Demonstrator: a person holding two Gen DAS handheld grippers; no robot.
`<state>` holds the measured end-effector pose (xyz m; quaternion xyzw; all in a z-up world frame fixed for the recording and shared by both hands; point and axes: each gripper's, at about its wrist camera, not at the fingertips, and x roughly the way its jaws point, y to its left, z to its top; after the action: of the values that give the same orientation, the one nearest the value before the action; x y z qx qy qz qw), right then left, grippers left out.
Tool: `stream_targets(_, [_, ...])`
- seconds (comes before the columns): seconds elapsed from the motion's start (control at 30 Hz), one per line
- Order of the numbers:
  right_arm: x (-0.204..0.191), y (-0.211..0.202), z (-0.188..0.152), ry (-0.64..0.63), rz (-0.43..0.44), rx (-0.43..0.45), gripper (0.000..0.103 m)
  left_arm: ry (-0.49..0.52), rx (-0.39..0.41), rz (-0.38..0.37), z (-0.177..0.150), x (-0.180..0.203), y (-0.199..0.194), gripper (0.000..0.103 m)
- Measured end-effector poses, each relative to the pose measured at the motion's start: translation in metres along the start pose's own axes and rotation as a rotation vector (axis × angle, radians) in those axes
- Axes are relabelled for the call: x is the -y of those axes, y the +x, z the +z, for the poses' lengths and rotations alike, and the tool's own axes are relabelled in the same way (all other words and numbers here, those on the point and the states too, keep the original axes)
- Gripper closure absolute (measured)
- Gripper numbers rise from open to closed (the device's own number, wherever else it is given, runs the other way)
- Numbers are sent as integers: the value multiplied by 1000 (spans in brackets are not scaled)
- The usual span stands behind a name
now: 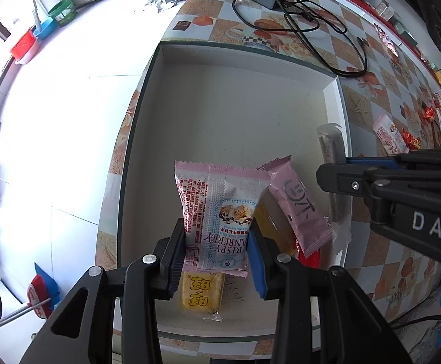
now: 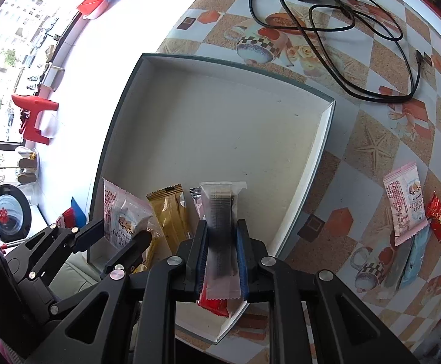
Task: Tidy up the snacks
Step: 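Carry both snacks into the white tray and open both tools, then move both open tools back over the remaining snacks on the table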
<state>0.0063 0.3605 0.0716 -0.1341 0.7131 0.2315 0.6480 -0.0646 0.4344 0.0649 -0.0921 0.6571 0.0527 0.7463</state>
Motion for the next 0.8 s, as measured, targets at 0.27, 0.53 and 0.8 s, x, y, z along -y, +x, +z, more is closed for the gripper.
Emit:
stream_targets(0.27, [-11,12,15,-5,-1,-36,84,-13,-11,1,0,0,-1,35])
stream_targets(0.53, [0,8,12,24,-10,-27,34,-20,-6,15,2,4,-7,23])
stream_targets(0.8, [34,6,4,106,-40,-36,0,-7,-16,26,3,14,-8,23])
